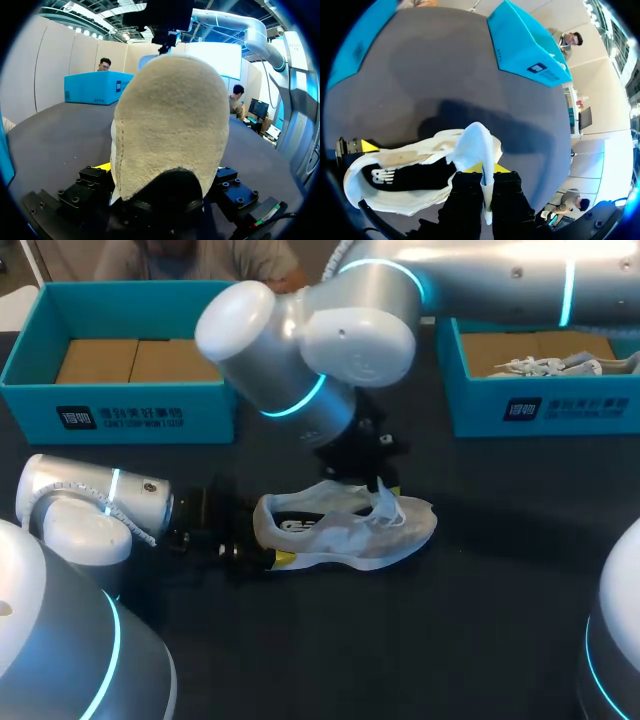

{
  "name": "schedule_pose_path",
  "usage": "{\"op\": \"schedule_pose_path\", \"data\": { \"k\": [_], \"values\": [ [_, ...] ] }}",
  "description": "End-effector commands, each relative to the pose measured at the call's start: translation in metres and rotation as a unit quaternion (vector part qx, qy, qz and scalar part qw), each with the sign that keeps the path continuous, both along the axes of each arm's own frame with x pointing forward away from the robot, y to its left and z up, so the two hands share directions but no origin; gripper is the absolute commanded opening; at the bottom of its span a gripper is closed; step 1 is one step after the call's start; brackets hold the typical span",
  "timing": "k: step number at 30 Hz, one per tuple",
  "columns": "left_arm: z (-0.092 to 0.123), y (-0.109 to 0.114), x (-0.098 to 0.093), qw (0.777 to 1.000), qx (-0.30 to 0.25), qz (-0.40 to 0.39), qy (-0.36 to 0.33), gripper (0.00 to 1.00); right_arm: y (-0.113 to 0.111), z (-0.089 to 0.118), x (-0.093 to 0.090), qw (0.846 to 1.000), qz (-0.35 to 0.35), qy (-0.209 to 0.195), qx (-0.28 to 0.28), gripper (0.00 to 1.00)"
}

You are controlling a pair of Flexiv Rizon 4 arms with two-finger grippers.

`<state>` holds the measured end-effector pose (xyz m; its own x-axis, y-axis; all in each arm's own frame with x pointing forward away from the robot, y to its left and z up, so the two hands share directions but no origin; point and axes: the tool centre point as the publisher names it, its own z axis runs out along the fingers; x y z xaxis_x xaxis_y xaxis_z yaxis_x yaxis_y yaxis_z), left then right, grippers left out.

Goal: Take the shoe out of the shoebox, open the shoe tongue, remove and reinsert the insole, then place the shoe into the shoebox

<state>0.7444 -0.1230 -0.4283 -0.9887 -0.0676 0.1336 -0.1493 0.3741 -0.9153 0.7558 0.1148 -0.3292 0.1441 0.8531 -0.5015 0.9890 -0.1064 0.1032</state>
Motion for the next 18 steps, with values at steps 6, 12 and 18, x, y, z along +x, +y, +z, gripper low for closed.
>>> {"op": "schedule_pose_path", "data": {
  "k": [6, 12, 18],
  "values": [
    [-0.004, -0.001, 0.000, 1.000, 0.002, 0.001, 0.000, 0.00, -0.024, -0.031, 0.003, 0.997, -0.042, -0.036, 0.053, 0.00],
    [-0.004, -0.001, 0.000, 1.000, 0.002, 0.001, 0.000, 0.00, -0.028, -0.049, 0.003, 0.996, -0.059, -0.032, 0.059, 0.58],
    [-0.004, -0.001, 0.000, 1.000, 0.002, 0.001, 0.000, 0.00, -0.032, -0.055, 0.002, 0.996, -0.073, -0.019, 0.047, 1.00]
  ]
}}
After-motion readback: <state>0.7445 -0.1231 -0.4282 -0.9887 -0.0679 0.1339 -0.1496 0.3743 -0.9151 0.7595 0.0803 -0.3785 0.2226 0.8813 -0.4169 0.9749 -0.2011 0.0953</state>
